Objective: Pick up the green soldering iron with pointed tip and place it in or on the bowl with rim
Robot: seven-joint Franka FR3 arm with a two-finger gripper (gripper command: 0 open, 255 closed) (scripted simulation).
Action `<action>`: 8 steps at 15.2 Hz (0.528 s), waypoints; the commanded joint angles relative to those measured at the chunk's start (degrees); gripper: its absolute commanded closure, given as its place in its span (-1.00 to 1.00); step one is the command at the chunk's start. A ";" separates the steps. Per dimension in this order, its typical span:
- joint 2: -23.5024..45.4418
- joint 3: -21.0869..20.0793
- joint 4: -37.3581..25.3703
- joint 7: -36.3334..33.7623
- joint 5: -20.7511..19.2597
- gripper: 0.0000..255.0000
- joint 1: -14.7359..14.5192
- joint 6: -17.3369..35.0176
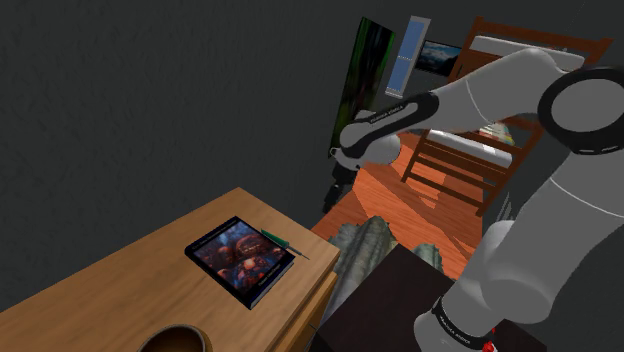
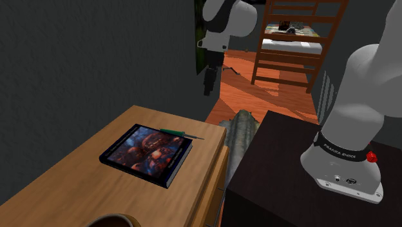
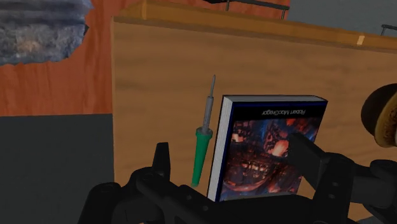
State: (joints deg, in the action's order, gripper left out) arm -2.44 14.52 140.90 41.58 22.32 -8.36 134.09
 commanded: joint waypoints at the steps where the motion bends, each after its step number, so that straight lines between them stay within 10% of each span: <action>1: 5.12 0.21 -2.41 5.62 5.42 -1.00 -0.38 0.77; 8: 22.94 -3.87 -13.23 21.55 20.81 -1.00 2.50 -0.04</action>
State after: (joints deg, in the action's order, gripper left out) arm 18.18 11.42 129.11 60.98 41.09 -6.39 134.28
